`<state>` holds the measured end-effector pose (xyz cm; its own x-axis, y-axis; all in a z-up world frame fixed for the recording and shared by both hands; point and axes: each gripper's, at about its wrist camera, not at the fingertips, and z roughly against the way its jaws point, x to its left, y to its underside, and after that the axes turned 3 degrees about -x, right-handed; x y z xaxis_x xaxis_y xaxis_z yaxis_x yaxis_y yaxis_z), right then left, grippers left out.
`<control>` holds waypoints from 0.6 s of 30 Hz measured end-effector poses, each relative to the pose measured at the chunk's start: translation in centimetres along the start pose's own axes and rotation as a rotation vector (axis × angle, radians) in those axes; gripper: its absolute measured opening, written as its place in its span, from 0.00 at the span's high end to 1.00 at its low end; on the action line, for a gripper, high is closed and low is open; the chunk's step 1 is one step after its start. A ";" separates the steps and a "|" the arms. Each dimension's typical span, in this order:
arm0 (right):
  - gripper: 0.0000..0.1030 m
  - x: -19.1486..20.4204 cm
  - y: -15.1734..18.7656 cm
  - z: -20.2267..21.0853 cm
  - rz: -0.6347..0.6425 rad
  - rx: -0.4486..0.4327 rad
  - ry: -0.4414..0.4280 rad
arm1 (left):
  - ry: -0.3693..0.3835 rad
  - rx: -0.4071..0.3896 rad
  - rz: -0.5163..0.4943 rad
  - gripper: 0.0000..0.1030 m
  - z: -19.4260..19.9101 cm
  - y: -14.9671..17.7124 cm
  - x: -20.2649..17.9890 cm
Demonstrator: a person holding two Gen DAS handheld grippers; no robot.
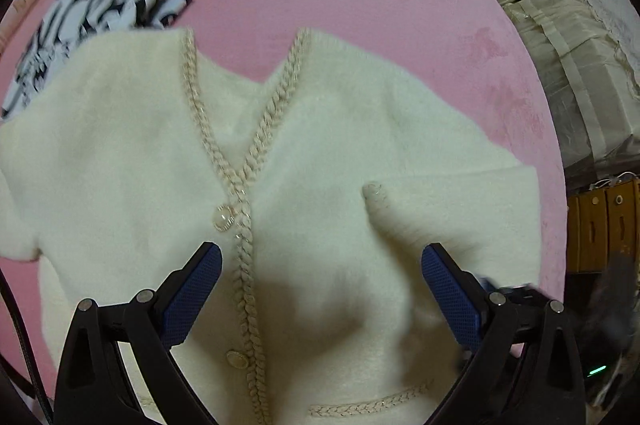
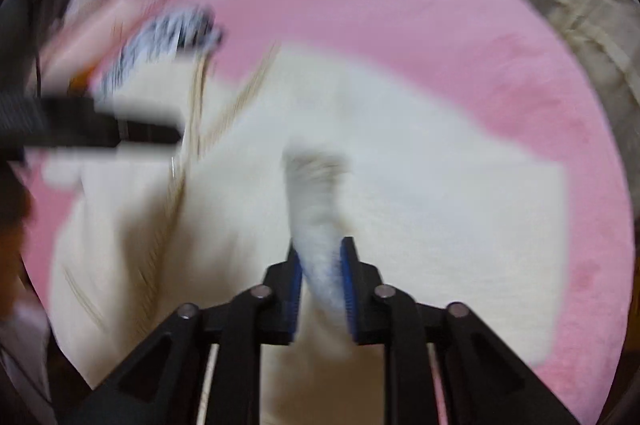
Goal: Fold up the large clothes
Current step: 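Grasp the sleeve cuff with the right tool and lift it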
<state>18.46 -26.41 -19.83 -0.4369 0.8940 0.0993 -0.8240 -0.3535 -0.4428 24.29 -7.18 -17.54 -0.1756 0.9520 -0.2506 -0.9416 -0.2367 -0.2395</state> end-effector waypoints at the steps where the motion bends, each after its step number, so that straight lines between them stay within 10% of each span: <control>1: 0.79 0.7 0.8 -1.1 0.021 0.032 0.016 | 0.024 0.016 0.009 0.03 -0.6 0.2 0.2; 8: 0.52 0.3 3.1 -0.4 -0.050 0.037 0.016 | 0.251 0.126 0.052 0.04 -4.5 1.7 -0.1; 12: 0.51 -1.4 3.9 0.9 -0.125 0.043 -0.035 | 0.349 0.219 0.096 0.24 -7.5 2.6 -0.8; 18: 0.51 -3.2 5.3 1.7 -0.192 0.077 -0.065 | 0.388 0.270 0.138 0.25 -10.7 3.8 -1.8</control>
<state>14.84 -31.60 -21.02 -0.2896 0.9282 0.2337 -0.9183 -0.2005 -0.3414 24.10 -11.84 -28.02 -0.2323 0.7605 -0.6063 -0.9669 -0.2480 0.0593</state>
